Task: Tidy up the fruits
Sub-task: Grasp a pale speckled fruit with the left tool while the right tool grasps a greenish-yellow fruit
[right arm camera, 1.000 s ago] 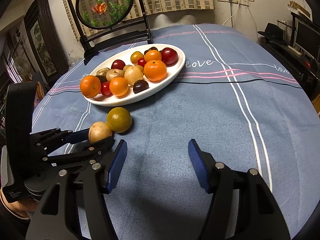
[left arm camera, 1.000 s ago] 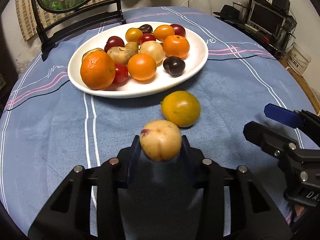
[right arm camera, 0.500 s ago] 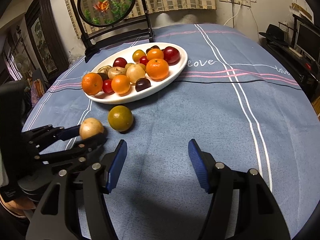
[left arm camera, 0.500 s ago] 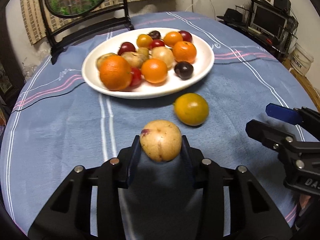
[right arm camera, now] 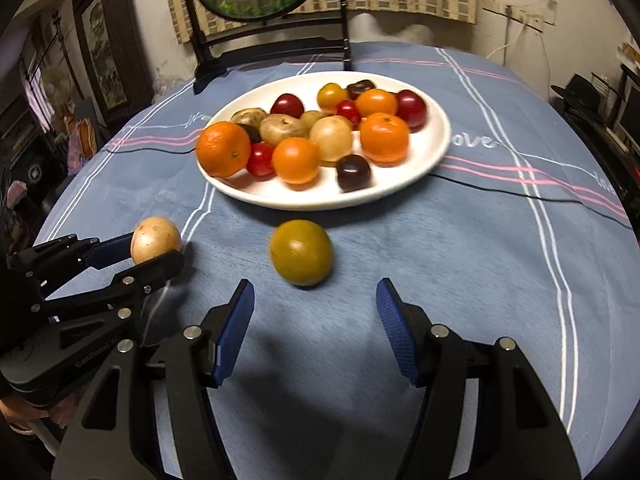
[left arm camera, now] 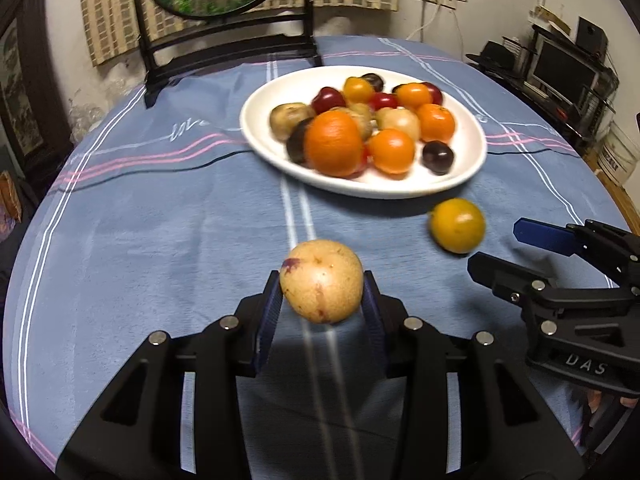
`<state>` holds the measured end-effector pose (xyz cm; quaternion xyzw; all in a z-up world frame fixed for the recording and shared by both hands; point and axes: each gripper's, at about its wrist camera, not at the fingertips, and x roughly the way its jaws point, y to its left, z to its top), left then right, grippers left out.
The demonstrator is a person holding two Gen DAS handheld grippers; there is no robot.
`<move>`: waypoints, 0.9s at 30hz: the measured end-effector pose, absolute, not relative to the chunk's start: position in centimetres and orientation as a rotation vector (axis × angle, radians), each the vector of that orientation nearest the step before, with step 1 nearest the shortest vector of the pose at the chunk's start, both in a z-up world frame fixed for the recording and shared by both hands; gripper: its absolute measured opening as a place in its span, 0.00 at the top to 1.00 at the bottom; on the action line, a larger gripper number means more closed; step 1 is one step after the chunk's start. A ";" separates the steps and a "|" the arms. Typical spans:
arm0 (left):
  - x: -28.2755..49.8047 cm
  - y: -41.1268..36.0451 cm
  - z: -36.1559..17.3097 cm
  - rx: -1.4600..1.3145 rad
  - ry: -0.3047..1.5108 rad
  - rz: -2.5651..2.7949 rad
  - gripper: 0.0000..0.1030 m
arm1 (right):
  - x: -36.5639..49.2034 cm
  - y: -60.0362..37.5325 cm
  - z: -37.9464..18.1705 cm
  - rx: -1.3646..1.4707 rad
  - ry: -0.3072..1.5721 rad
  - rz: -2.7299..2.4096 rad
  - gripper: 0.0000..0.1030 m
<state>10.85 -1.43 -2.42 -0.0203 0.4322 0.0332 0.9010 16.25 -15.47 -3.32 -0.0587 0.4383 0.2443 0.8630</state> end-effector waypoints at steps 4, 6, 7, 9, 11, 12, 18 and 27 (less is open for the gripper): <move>11.0 -0.2 -2.9 -0.064 0.907 0.086 0.61 | 17.2 -14.3 -3.8 -0.140 0.933 0.514 0.38; 11.1 0.0 -3.1 -0.069 0.911 0.087 0.61 | 17.5 -13.9 -3.9 -0.146 0.937 0.511 0.38; 11.1 0.0 -3.2 -0.071 0.913 0.086 0.61 | 17.6 -13.8 -4.0 -0.148 0.940 0.513 0.38; 11.2 0.1 -3.3 -0.073 0.917 0.083 0.61 | 17.9 -13.4 -4.3 -0.159 0.949 0.508 0.38; 11.2 0.0 -3.4 -0.072 0.918 0.081 0.61 | 18.1 -13.4 -4.6 -0.158 0.955 0.499 0.41; 11.2 0.0 -3.5 -0.073 0.919 0.080 0.61 | 18.3 -13.3 -4.7 -0.159 0.962 0.498 0.44; 11.3 -0.1 -3.6 -0.072 0.924 0.081 0.61 | 18.8 -13.0 -4.9 -0.172 0.959 0.484 0.58; 10.9 0.0 -2.8 -0.055 0.913 0.095 0.61 | 18.2 -14.5 -4.2 -0.130 0.940 0.482 0.62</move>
